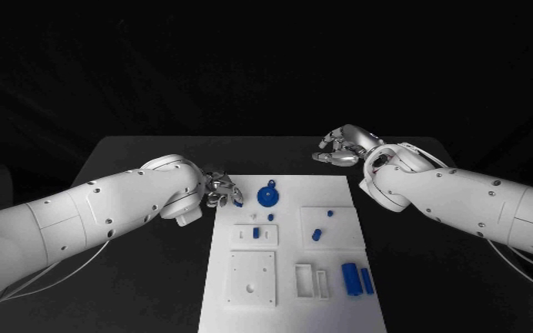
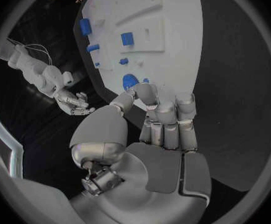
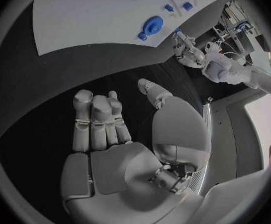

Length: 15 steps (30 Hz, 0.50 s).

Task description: Assemble the parts on the task board

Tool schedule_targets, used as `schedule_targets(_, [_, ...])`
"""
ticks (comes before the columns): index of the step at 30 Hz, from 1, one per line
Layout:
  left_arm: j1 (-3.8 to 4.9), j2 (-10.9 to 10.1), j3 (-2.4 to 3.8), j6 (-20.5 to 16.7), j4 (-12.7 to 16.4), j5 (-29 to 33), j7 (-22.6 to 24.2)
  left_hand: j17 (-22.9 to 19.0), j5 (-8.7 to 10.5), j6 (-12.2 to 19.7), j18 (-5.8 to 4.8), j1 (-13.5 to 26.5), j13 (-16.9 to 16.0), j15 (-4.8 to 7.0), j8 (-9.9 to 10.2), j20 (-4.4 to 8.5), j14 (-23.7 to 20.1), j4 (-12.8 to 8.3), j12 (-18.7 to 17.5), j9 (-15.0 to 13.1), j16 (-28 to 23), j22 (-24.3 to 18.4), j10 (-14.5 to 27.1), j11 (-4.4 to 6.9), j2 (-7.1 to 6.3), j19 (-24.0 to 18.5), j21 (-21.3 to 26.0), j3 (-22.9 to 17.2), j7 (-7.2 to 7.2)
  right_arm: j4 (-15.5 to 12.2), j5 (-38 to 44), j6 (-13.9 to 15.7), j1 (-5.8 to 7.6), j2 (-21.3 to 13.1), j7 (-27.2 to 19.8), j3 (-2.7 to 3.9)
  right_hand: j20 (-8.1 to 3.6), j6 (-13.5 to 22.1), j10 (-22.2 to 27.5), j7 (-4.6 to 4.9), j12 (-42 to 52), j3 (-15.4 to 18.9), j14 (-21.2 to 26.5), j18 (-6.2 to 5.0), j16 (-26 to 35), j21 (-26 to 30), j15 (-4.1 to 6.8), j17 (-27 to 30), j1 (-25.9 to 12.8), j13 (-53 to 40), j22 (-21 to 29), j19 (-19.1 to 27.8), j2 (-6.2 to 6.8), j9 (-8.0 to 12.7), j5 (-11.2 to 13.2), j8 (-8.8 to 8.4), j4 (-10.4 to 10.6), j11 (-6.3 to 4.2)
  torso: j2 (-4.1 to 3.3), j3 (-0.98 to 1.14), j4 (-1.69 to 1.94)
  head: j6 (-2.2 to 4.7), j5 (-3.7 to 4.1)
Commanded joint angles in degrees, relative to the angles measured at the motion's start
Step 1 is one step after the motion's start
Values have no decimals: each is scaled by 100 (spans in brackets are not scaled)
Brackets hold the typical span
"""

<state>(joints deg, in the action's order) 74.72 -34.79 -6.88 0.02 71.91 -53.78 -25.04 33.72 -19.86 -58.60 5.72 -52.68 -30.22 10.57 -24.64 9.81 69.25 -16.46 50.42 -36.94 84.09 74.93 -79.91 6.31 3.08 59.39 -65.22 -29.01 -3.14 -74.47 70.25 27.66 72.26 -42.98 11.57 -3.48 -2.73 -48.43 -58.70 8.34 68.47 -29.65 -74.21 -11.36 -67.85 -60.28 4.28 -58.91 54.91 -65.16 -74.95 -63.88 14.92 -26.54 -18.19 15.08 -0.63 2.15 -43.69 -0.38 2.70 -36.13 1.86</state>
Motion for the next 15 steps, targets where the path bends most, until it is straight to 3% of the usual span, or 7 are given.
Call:
schedule_targets(1, [4,-115,-6,-434,273,71,-2,16,-84,-555,54,-44,-12,184,-194,560,208,-15,35,-936,37,31,-54,10,-40,49,-26,-43,321,0,-7,-46,-2,-3,-63,2,-45,-9,28,37,33,11,-49,-364,22,20,-8,-10,-18,10,-85,3,-46,4,-25,7,18,2,8,0,5,-12,3])
schedule_targets(6, [2,-268,-43,-613,569,46,17,41,-233,-631,63,-25,-38,206,-197,573,251,-12,73,-971,54,36,-76,32,-85,93,-50,-44,345,-4,-9,-50,-2,-2,-64,2,-45,-9,28,37,33,13,-49,-364,23,21,-8,-10,-17,10,-85,3,-45,4,-26,7,18,2,8,1,10,-17,-12])
schedule_targets(15, [-5,-519,-283,-759,1020,-142,17,95,-488,-815,83,20,-106,239,-247,590,320,-7,191,-1086,91,45,-117,67,-155,160,-93,-50,389,-3,-9,-51,-2,-10,-62,2,-45,-9,30,37,34,15,-49,-364,24,22,-7,-11,-15,11,-86,4,-45,4,-28,7,17,2,3,-6,6,-49,-28])
